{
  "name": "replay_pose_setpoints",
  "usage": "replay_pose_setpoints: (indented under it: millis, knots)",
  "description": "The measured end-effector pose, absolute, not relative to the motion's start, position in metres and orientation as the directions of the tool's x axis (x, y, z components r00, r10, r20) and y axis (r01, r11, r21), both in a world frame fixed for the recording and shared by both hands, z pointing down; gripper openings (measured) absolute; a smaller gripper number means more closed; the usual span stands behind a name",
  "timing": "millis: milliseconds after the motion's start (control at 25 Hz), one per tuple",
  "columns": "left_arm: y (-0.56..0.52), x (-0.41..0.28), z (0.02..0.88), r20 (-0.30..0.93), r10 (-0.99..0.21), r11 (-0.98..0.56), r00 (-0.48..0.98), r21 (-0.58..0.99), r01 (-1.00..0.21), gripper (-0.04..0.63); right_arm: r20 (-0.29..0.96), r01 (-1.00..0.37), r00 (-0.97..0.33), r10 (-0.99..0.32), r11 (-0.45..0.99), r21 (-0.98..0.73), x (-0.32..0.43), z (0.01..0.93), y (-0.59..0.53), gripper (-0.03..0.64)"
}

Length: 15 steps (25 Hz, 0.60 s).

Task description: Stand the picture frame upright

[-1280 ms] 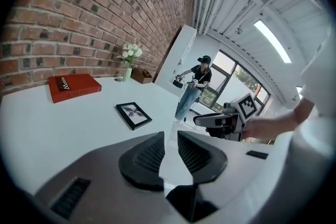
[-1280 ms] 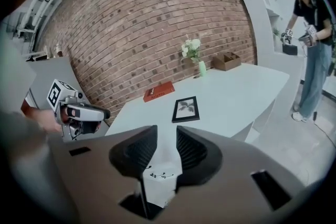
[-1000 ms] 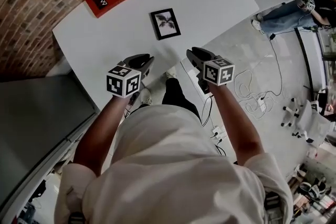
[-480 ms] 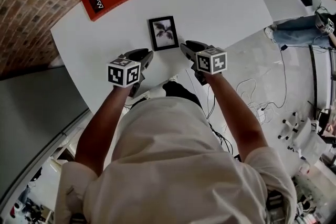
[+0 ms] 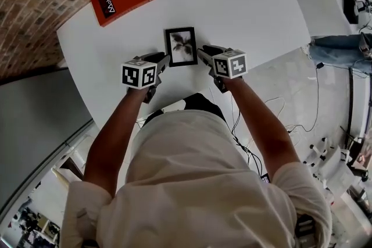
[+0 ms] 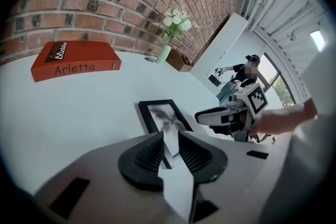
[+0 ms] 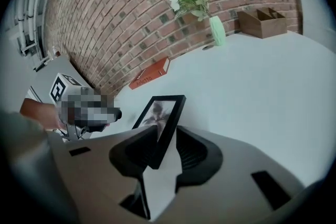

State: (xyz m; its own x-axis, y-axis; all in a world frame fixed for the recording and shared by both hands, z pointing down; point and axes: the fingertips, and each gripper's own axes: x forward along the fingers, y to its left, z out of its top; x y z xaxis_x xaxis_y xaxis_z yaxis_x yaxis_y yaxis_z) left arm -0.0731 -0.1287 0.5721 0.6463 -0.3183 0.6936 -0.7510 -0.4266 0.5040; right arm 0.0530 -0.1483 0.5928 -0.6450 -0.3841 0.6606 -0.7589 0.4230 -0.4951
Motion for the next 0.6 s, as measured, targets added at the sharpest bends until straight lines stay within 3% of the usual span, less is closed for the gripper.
replay_pose_setpoints:
  millis: [600]
  knots:
    - [-0.151,-0.075,0.618,0.721,-0.262,-0.327,0.642,0.56,-0.762,0.089,0.672,-0.716,-0.685,-0.281,0.429,-0.551,0.037,0.619,-0.169,0.118]
